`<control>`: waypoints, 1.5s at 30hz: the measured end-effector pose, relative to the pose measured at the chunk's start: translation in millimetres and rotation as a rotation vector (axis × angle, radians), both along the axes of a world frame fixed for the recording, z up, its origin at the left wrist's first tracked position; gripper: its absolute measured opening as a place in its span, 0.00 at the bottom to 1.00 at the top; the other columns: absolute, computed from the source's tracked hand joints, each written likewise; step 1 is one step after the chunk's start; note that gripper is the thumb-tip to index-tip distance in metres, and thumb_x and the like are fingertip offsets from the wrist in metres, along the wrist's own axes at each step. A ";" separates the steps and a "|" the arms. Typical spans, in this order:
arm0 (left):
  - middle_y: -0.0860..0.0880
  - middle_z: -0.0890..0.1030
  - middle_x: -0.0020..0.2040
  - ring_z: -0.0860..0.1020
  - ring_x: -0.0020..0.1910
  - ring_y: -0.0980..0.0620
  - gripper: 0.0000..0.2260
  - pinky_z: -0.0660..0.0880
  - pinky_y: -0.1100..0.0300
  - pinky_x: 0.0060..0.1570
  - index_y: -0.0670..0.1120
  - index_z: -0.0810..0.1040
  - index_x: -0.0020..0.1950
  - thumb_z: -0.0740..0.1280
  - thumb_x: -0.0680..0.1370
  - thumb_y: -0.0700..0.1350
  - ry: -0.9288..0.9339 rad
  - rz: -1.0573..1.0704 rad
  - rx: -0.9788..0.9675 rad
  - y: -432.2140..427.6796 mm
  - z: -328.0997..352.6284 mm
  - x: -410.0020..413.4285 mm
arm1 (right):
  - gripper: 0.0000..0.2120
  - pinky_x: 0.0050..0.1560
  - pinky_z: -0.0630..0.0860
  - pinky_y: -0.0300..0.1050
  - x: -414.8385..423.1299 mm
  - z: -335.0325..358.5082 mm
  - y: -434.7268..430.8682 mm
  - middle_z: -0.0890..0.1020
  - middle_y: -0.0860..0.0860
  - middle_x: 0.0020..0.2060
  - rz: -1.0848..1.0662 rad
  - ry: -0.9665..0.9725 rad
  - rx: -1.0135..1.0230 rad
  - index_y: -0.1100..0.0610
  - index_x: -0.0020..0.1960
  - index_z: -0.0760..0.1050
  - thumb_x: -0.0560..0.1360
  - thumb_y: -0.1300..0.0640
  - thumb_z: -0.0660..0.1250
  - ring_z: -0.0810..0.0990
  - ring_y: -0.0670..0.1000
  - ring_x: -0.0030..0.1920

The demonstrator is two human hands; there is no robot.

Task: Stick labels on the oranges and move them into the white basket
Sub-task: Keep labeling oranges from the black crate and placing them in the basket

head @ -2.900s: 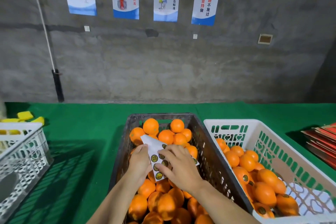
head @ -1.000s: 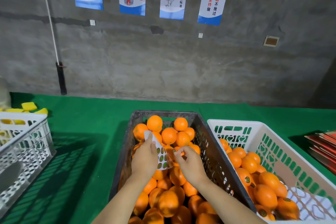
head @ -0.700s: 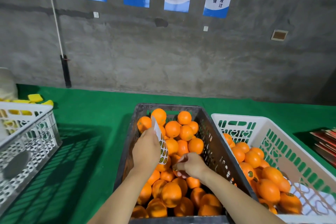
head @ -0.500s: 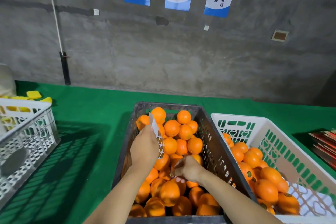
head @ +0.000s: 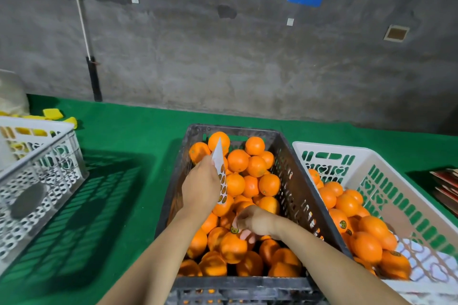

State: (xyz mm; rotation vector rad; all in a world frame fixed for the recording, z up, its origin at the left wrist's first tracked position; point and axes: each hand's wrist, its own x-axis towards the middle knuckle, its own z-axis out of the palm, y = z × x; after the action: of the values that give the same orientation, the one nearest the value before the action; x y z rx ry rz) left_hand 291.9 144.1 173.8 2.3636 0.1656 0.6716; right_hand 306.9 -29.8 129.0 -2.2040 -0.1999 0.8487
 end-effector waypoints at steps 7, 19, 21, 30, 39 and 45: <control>0.54 0.69 0.32 0.72 0.31 0.50 0.11 0.60 0.58 0.28 0.49 0.66 0.42 0.55 0.85 0.45 -0.028 -0.011 0.016 -2.5 -3.3 2.0 | 0.09 0.34 0.77 0.38 -2.1 -0.3 -2.9 0.79 0.56 0.52 0.085 0.062 -0.067 0.60 0.59 0.75 0.83 0.58 0.60 0.83 0.48 0.39; 0.56 0.69 0.32 0.69 0.29 0.56 0.08 0.57 0.62 0.27 0.50 0.66 0.45 0.55 0.85 0.45 -0.025 -0.017 0.012 -2.8 -2.4 0.9 | 0.11 0.29 0.75 0.37 2.5 -5.9 -0.4 0.83 0.63 0.57 0.119 0.052 -0.123 0.64 0.60 0.75 0.83 0.58 0.60 0.83 0.50 0.36; 0.57 0.67 0.31 0.70 0.30 0.54 0.08 0.58 0.61 0.27 0.50 0.67 0.46 0.55 0.85 0.45 -0.017 -0.018 0.015 -2.7 -1.0 0.0 | 0.08 0.31 0.76 0.38 1.9 -6.1 0.4 0.84 0.62 0.54 0.144 0.057 -0.144 0.60 0.57 0.74 0.83 0.56 0.61 0.84 0.49 0.35; 0.57 0.66 0.31 0.68 0.30 0.55 0.09 0.57 0.61 0.27 0.50 0.65 0.44 0.55 0.85 0.45 -0.007 -0.021 0.011 -4.1 0.5 0.8 | 0.07 0.32 0.78 0.40 3.2 -13.1 -3.3 0.84 0.53 0.41 0.119 0.075 -0.059 0.58 0.53 0.72 0.84 0.57 0.57 0.85 0.49 0.37; 0.53 0.70 0.34 0.73 0.32 0.51 0.10 0.61 0.59 0.26 0.48 0.67 0.44 0.54 0.85 0.45 0.021 -0.018 0.001 -3.8 2.4 0.2 | 0.04 0.35 0.78 0.43 5.1 -21.0 -1.5 0.86 0.54 0.40 0.137 0.182 -0.075 0.54 0.53 0.71 0.84 0.54 0.60 0.85 0.49 0.36; 0.54 0.70 0.34 0.74 0.34 0.49 0.10 0.61 0.59 0.27 0.49 0.68 0.45 0.54 0.85 0.46 0.030 -0.021 0.001 -3.9 3.3 -0.7 | 0.03 0.41 0.78 0.42 9.2 -25.5 -3.1 0.86 0.62 0.46 0.192 0.066 -0.100 0.54 0.52 0.72 0.82 0.55 0.65 0.84 0.48 0.33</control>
State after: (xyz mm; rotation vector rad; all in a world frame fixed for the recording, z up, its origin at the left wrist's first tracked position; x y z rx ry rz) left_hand 291.2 140.2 177.1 2.3739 0.1534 0.6268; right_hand 316.2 -32.9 103.5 -2.2716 -0.3478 1.0551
